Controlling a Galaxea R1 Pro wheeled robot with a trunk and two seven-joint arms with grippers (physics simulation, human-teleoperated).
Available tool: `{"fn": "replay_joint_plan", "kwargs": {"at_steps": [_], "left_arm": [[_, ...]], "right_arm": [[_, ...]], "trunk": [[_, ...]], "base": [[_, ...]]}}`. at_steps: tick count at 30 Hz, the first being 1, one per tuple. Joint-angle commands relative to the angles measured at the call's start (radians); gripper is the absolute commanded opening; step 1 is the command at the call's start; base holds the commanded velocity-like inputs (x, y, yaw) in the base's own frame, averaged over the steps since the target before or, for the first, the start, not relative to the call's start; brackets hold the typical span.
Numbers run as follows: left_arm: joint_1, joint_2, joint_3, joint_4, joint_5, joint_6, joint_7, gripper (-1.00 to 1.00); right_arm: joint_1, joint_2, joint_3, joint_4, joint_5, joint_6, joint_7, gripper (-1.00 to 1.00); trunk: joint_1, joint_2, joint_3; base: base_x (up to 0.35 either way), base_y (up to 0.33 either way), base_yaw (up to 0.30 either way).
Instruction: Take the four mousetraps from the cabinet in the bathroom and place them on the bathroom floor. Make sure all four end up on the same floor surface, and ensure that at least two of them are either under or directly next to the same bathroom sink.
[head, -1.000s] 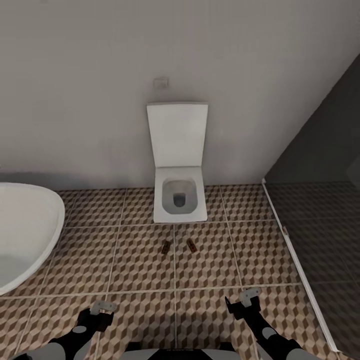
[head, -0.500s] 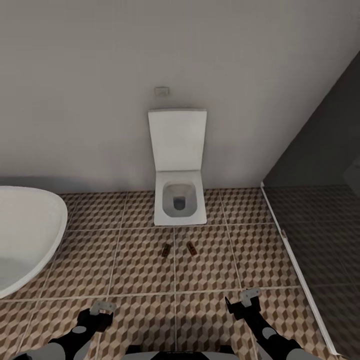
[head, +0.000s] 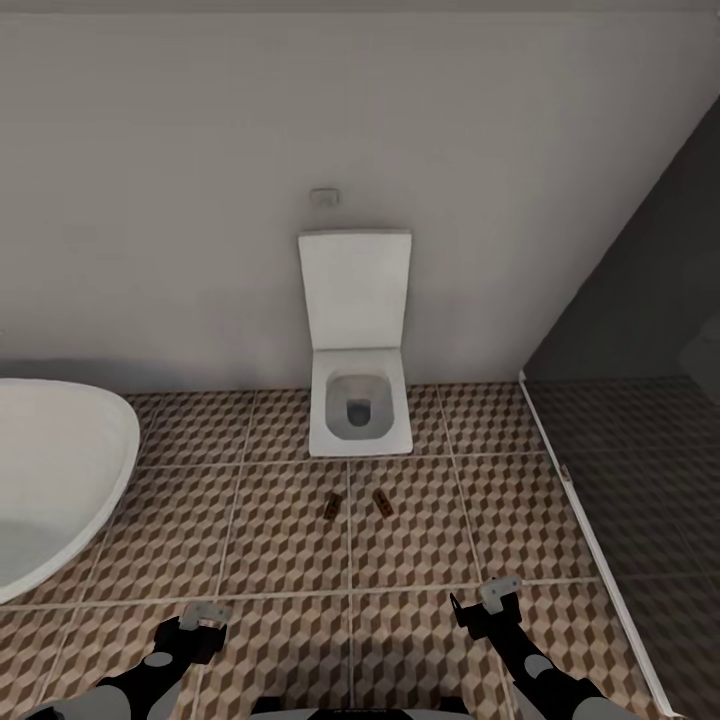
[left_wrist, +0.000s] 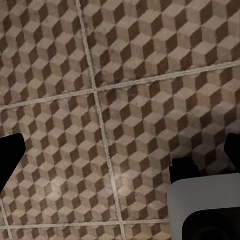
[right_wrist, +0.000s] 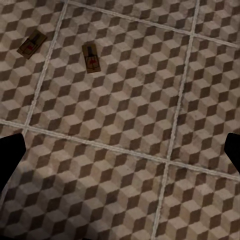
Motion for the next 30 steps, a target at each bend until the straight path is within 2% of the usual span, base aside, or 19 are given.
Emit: {"fn": "replay_joint_plan", "kwargs": {"at_steps": [1,10,30], "left_arm": [[-0.001,0.000,-0.008,0.002,0.003,-0.003,0.003,1.00],[-0.001,-0.001,-0.008,0.002,0.003,-0.003,0.003,1.00],[-0.001,0.000,-0.009,0.002,0.004,-0.003,0.003,1.00]], "right_arm": [[-0.001,0.000,0.004,0.001,-0.001,-0.003,0.000,1.00],[-0.001,0.000,0.004,0.001,-0.002,-0.003,0.000,1.00],[-0.001,0.001,0.004,0.002,-0.002,-0.003,0.000,1.00]], "trunk": [[-0.003,0.006,0.004],[-0.038,0.069,0.046],[-0.038,0.069,0.078]], "base": [[0.000,0.000,0.000],[0.000,0.000,0.000],[0.000,0.000,0.000]]}}
